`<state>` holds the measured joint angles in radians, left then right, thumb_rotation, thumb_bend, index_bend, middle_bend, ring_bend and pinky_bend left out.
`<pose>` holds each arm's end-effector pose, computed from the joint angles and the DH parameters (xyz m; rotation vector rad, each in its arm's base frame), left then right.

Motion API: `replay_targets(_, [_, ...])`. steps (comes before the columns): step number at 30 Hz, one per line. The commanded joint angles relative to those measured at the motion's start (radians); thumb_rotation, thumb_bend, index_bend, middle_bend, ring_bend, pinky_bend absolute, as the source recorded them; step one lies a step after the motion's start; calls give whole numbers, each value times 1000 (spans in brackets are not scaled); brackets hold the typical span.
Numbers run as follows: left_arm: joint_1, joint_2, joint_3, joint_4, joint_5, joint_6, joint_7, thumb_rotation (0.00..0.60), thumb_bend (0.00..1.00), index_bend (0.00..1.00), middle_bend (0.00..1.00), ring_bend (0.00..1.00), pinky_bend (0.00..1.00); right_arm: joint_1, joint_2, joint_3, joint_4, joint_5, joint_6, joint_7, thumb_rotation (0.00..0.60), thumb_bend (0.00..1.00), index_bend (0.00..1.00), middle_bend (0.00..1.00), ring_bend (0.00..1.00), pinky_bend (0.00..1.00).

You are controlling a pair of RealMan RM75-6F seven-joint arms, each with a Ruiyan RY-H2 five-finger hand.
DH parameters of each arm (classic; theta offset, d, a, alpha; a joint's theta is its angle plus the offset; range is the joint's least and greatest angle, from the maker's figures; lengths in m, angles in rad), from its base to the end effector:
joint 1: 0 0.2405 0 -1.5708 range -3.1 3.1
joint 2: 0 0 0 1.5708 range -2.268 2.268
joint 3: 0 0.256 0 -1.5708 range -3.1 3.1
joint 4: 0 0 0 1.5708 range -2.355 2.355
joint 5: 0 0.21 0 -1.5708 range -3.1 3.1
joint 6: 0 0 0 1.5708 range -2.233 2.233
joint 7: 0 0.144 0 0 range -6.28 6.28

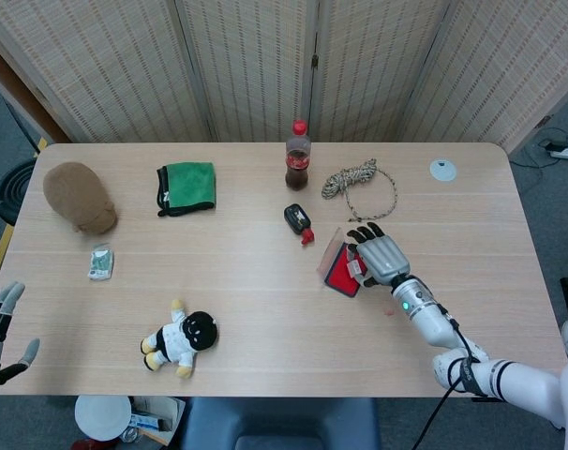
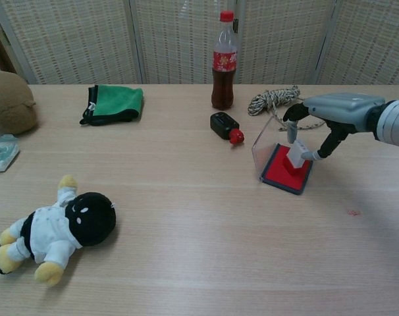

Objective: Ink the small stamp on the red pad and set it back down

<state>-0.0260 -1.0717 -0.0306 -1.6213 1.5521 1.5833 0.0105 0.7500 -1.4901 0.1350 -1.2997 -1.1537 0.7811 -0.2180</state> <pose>-0.3113 0.1584 0.1805 -1.3672 -0.8219 -0.9023 -0.2035 -0.3685 -0.0028 1.9286 -0.9511 0.7190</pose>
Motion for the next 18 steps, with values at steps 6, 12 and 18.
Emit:
replay_targets(6, [3, 4, -1, 1, 3, 7, -14, 600, 336, 19, 0, 17, 66, 7, -15, -4, 15, 9, -4, -15, 600, 340, 616, 145, 85, 0])
replay_targets(12, [4, 3, 0, 8, 14, 17, -26, 600, 337, 19, 0, 17, 66, 9, -20, -6, 22, 17, -2, -26, 600, 340, 618, 150, 90, 0])
replay_targets(18, [5, 0, -1, 16, 23, 26, -34, 600, 337, 17, 0, 18, 66, 8, -26, -9, 35, 22, -6, -24, 600, 343, 619, 153, 98, 0])
